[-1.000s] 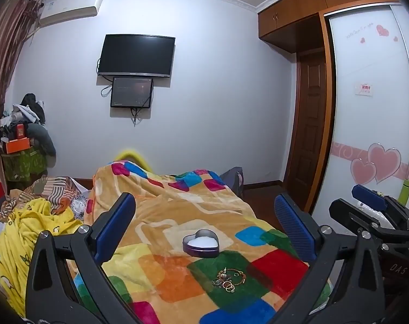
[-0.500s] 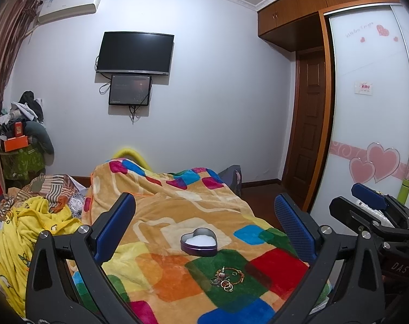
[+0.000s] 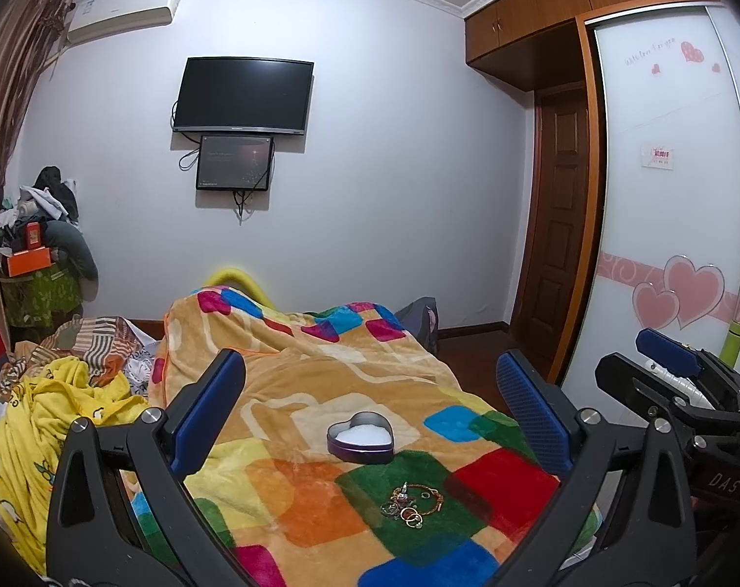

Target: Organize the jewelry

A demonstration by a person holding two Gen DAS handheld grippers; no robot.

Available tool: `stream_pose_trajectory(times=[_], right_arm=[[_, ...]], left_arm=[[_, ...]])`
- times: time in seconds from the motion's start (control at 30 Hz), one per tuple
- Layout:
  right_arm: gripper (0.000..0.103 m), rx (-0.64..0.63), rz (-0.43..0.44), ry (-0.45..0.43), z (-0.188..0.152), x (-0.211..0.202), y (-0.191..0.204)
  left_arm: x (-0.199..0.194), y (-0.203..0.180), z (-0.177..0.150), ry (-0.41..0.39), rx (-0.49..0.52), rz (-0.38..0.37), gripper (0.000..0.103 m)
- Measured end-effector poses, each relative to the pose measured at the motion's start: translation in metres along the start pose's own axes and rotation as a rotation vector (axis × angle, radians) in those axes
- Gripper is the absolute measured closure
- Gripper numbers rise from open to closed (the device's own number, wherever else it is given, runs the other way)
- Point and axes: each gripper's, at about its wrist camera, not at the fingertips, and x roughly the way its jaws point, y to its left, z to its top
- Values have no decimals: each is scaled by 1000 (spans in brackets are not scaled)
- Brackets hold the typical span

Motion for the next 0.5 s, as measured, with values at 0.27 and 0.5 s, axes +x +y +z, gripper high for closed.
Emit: stream_pose_trajectory(times=[0.27, 0.5], right_arm=[[18, 0, 1, 1, 0, 1, 0], [18, 0, 0, 2, 1, 1, 1]], left_arm=[[0, 0, -1, 4, 3, 0, 0], [1, -1, 0, 7, 5, 2, 0]])
